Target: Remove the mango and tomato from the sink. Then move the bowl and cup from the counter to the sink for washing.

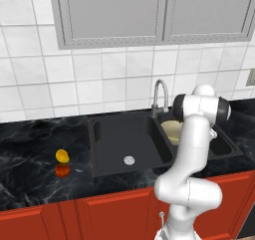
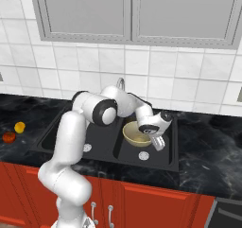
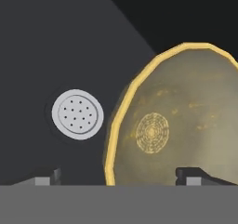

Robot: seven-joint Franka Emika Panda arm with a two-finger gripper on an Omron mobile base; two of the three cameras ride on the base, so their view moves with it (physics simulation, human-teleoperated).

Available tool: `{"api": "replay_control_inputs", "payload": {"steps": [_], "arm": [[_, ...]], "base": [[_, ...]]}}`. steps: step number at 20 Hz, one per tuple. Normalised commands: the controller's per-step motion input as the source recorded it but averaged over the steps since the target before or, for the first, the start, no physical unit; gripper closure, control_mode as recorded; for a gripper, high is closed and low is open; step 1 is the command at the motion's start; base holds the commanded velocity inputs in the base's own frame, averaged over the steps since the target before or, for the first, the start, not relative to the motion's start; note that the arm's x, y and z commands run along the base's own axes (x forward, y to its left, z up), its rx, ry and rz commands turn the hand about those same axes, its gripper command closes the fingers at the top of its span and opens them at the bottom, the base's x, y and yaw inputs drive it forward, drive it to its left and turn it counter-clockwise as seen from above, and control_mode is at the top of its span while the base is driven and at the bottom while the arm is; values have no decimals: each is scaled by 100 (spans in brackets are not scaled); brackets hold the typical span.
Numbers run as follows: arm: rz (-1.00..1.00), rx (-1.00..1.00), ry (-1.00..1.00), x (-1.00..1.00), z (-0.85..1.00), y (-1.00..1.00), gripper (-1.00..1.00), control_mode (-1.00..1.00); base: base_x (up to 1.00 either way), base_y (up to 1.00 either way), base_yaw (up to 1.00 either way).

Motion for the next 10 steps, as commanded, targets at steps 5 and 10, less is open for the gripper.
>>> {"api": "replay_control_inputs", "payload": {"steps": [5, 10], "arm": [[-11, 0, 0, -17, 40, 0, -100, -100], [-23, 0, 0, -17, 38, 0, -100, -100]], "base": [[0, 0, 0], [0, 0, 0]]}}
